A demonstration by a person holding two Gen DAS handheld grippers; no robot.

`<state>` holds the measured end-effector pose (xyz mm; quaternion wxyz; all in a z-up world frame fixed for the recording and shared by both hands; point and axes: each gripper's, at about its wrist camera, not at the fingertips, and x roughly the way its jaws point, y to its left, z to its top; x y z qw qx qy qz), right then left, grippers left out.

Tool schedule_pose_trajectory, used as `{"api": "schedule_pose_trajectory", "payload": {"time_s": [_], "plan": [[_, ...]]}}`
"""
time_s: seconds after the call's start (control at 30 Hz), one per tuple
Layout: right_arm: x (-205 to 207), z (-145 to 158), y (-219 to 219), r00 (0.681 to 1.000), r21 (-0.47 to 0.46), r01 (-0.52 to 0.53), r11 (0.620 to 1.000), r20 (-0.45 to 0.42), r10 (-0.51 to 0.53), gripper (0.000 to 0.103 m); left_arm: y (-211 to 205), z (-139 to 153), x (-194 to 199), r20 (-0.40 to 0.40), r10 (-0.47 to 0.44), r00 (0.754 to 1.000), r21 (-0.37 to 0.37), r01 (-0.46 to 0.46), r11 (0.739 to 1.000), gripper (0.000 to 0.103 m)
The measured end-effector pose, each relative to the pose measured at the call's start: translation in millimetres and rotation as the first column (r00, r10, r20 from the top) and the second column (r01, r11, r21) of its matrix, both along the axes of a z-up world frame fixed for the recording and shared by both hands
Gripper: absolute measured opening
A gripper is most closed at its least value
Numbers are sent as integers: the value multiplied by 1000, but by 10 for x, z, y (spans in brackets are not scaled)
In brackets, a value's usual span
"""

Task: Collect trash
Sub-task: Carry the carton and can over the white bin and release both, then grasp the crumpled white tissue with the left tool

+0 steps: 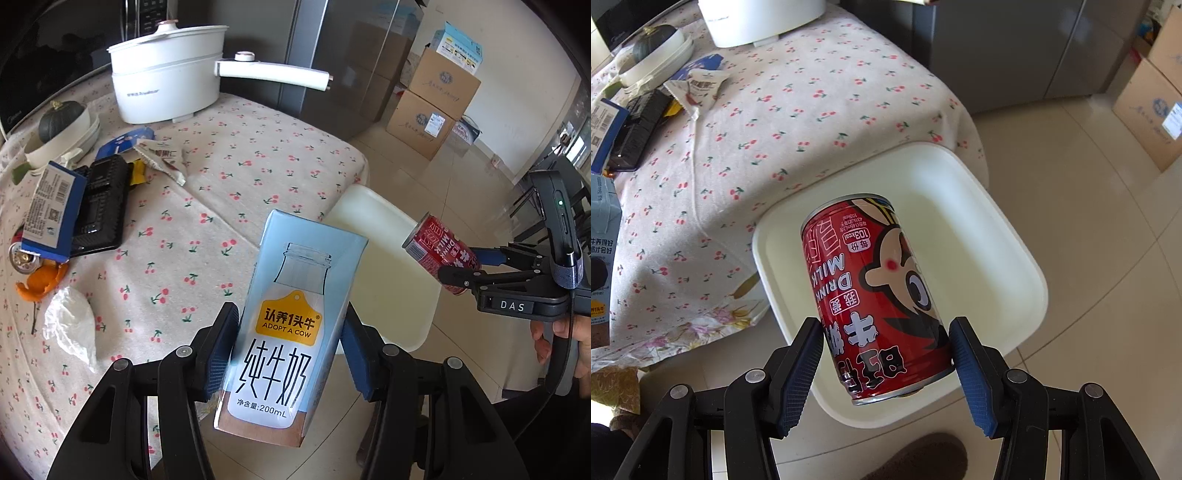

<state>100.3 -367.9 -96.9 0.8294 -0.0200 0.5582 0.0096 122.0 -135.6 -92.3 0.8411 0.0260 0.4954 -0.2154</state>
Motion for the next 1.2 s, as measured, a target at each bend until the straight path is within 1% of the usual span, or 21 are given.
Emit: {"api": "schedule_pose_trajectory", "payload": {"time_s": [0.2, 0.37, 0.47, 0.6, 0.7, 0.77, 0.8, 0.87, 1.1, 1.2], "plan": [[-31, -100, -259, 999, -9, 36, 999, -24, -37, 61, -458, -136, 125, 15, -75, 997, -18, 75, 997, 58], [-37, -159, -414, 997, -10, 64, 998, -36, -64, 61, -746, -272, 318, 39, -92, 995, -37, 94, 995, 58], [-52, -187, -486, 996, -13, 75, 997, -43, -76, 61, -834, -350, 423, 33, -87, 996, -70, 89, 994, 58], [-67, -219, -566, 995, -13, 85, 996, -53, -86, 61, -914, -427, 499, 45, -82, 996, -72, 85, 994, 58], [-57, -225, -595, 995, -12, 87, 996, -56, -88, 61, -899, -440, 524, 46, -76, 996, -94, 80, 992, 60], [-43, -218, -599, 994, -9, 89, 996, -55, -89, 61, -875, -431, 538, 37, -71, 997, -95, 75, 993, 72], [-36, -210, -600, 995, -8, 88, 996, -54, -88, 61, -853, -416, 536, 39, -64, 997, -89, 68, 994, 73], [-16, -196, -596, 995, -6, 87, 996, -50, -88, 61, -811, -383, 515, 44, -52, 998, -61, 55, 997, 80], [39, -199, -531, 995, -14, 78, 997, -54, -79, 61, -615, -221, 331, 105, -34, 994, 22, 32, 999, 90], [68, -209, -510, 995, -16, 79, 997, -57, -80, 61, -511, -163, 277, 133, -13, 991, 57, 5, 998, 96]]}}
